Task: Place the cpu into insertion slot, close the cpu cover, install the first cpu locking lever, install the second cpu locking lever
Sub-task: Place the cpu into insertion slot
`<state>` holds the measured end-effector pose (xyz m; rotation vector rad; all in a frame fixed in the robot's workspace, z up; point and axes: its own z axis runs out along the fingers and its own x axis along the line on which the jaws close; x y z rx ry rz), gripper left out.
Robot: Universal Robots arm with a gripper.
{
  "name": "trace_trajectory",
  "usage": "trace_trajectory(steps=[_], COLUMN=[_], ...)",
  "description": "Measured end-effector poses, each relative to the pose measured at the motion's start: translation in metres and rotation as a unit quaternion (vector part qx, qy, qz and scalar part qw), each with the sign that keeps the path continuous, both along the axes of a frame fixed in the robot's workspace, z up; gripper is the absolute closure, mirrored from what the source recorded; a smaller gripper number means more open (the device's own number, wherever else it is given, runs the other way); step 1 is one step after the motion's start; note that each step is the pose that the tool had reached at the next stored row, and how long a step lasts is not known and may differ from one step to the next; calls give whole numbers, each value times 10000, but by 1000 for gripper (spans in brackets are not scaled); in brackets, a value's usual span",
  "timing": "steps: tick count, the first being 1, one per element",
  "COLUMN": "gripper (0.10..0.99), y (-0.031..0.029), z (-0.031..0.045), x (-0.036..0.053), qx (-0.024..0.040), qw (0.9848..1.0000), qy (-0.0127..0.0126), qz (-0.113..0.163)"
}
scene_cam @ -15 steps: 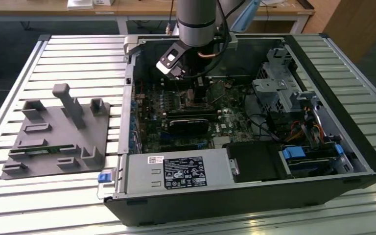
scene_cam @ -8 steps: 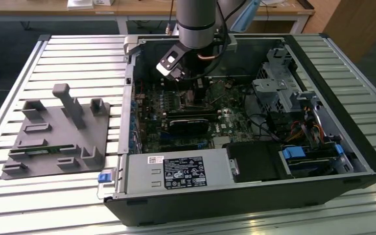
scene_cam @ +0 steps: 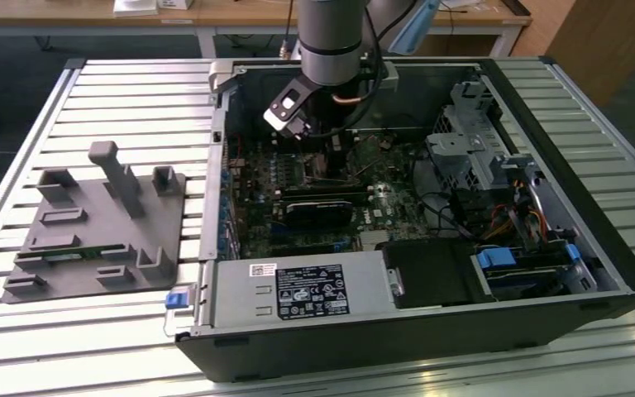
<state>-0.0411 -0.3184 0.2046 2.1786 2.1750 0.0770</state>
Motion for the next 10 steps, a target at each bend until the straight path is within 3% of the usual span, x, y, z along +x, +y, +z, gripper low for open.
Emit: trace_trajectory(steps=[10], gripper=[545], y=[8], z=[-57], x=[-15], qx=[0], qw=[10000], qy=[0], qz=[0])
